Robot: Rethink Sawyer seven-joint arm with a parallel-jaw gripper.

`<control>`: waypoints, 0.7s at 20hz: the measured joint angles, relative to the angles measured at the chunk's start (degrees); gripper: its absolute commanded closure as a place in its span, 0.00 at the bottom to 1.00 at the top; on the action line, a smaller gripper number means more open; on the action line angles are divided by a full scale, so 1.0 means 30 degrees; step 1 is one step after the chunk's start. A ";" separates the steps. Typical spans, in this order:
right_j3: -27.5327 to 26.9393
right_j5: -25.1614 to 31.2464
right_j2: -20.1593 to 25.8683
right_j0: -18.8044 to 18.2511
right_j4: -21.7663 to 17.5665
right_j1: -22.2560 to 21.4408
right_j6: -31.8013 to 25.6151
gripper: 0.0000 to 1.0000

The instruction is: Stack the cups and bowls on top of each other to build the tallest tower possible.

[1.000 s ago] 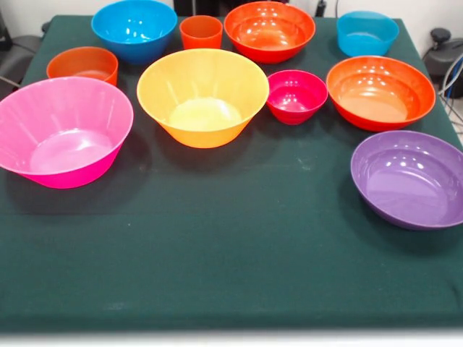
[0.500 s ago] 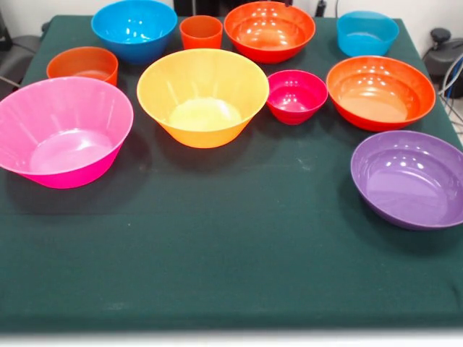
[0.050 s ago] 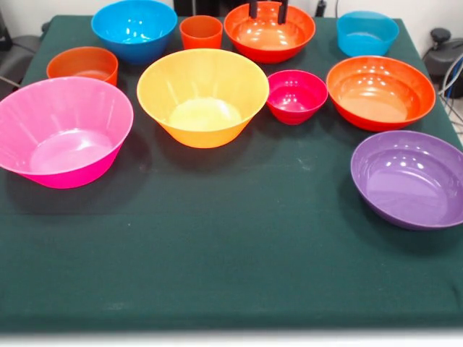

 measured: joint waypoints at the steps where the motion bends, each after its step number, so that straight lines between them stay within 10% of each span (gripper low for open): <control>1: -0.0114 0.0030 0.0063 -0.0046 -0.0038 -0.0002 0.0000 0.00; 14: -0.2031 0.2211 0.0619 -0.0356 -0.0326 -0.0406 0.0000 0.00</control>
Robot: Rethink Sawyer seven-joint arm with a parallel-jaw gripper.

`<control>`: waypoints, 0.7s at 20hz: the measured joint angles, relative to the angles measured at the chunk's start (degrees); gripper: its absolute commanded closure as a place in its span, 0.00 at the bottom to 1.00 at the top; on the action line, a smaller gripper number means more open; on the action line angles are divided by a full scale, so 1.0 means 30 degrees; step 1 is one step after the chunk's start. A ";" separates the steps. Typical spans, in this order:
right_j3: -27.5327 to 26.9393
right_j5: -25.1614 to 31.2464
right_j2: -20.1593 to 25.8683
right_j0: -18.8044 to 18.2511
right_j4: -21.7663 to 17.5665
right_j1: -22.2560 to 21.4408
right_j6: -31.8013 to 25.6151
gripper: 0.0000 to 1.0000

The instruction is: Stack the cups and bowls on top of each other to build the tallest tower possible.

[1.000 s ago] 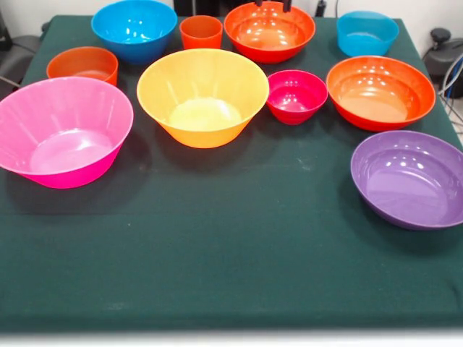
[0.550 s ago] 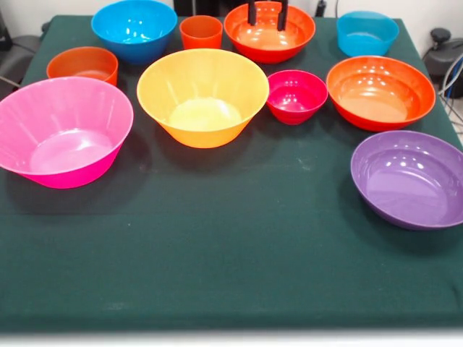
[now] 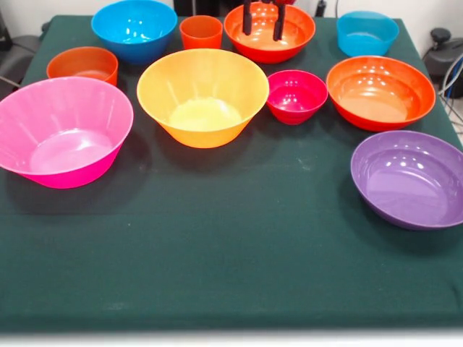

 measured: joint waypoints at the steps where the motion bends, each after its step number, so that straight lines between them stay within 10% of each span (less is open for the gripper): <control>1: -0.0105 0.0342 0.0074 -0.0037 0.0000 -0.0108 0.0000 0.00; 14: -0.1921 0.3302 0.1116 -0.0621 -0.0020 -0.1046 0.0000 0.00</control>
